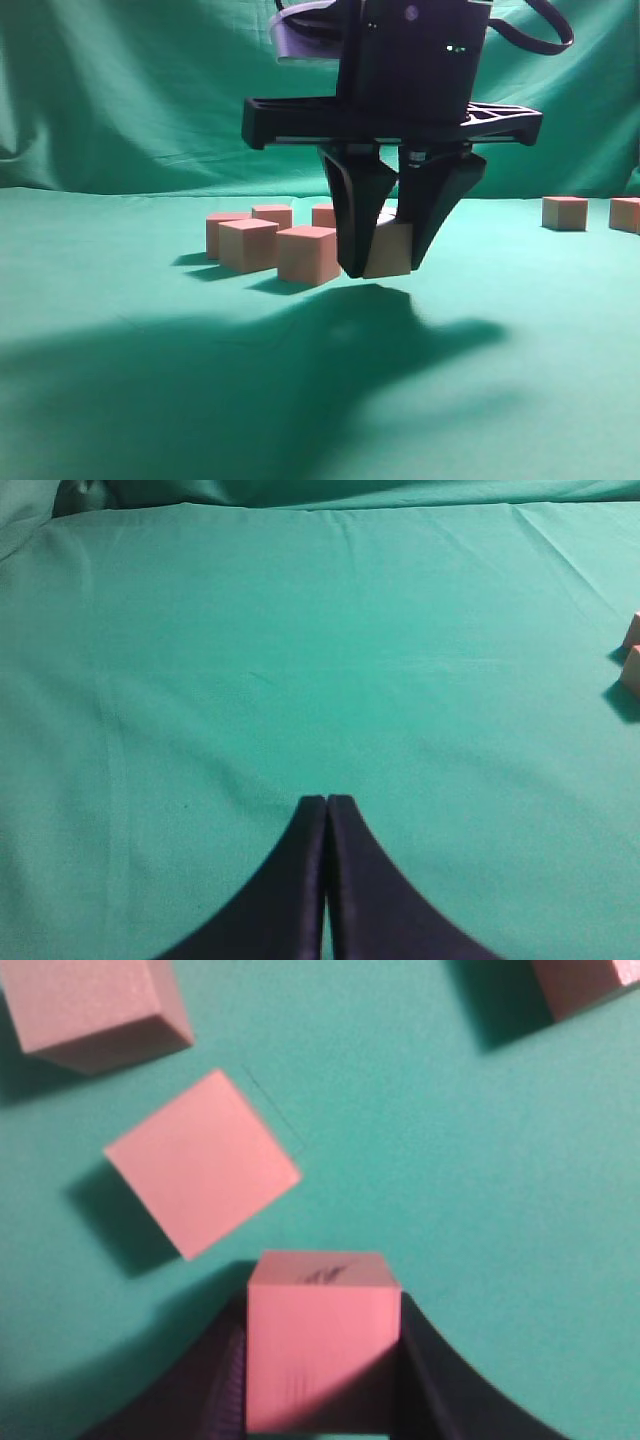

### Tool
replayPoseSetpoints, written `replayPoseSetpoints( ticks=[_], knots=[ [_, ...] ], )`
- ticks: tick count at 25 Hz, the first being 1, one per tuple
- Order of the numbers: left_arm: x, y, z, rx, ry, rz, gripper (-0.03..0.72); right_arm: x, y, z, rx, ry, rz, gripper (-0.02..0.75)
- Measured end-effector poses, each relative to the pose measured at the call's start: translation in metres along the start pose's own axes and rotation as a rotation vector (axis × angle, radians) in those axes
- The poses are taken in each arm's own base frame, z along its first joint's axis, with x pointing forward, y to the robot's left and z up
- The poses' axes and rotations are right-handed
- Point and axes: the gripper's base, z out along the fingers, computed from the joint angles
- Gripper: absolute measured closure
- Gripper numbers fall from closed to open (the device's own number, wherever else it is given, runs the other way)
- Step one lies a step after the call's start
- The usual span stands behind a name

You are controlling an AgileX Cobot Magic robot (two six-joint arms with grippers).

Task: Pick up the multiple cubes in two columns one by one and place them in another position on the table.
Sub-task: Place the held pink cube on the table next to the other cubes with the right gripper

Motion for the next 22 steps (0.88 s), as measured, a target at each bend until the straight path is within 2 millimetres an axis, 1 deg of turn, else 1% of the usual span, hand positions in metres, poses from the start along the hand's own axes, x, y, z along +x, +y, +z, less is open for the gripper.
replayPoseSetpoints(
  ticks=[5, 9, 22],
  knots=[
    [0.0, 0.0, 0.0, 0.0, 0.0, 0.0, 0.688, 0.0, -0.0002, 0.0007, 0.003, 0.001, 0.007, 0.47],
    [0.0, 0.0, 0.0, 0.0, 0.0, 0.0, 0.688, 0.0013, 0.0005, 0.0072, 0.008, 0.017, 0.008, 0.47],
    [0.0, 0.0, 0.0, 0.0, 0.0, 0.0, 0.688, 0.0011, 0.0011, 0.0072, 0.001, 0.014, 0.017, 0.47]
  ],
)
